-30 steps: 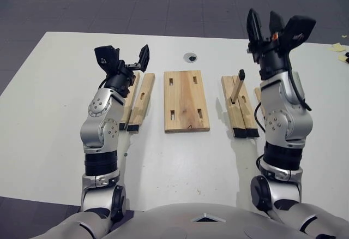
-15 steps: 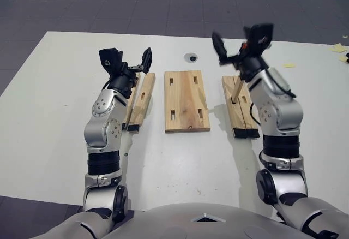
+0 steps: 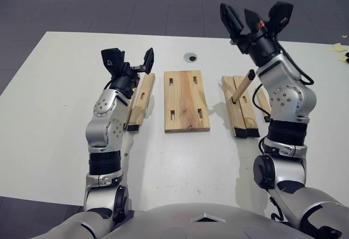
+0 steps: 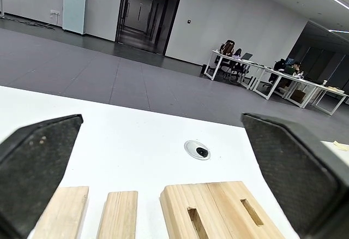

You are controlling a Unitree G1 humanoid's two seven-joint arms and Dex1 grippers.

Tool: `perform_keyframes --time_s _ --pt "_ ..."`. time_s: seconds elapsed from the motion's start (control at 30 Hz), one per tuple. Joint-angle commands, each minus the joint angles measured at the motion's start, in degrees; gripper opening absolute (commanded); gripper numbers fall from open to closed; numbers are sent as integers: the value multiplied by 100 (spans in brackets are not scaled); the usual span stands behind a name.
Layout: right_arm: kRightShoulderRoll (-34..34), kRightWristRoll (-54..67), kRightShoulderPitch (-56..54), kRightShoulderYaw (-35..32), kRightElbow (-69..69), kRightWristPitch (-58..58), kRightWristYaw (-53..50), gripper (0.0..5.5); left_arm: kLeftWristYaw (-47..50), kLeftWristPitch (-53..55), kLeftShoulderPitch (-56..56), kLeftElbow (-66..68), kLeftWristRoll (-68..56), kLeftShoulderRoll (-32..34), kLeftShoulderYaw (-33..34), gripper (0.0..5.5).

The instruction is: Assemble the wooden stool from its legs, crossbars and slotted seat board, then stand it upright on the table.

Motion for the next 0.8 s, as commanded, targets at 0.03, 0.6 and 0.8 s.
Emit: perform_keyframes --time_s 0.03,0.6,0.8 --pt "-243 -320 -19 144 21 -175 57 540 -26 -13 -39 50 56 21 4 540" --pt "-186 -963 836 415 732 -603 239 540 -13 -13 -82 108 101 14 11 540" --pt "-246 -708 230 173 461 -467 56 540 -28 -30 -71 118 98 18 12 540"
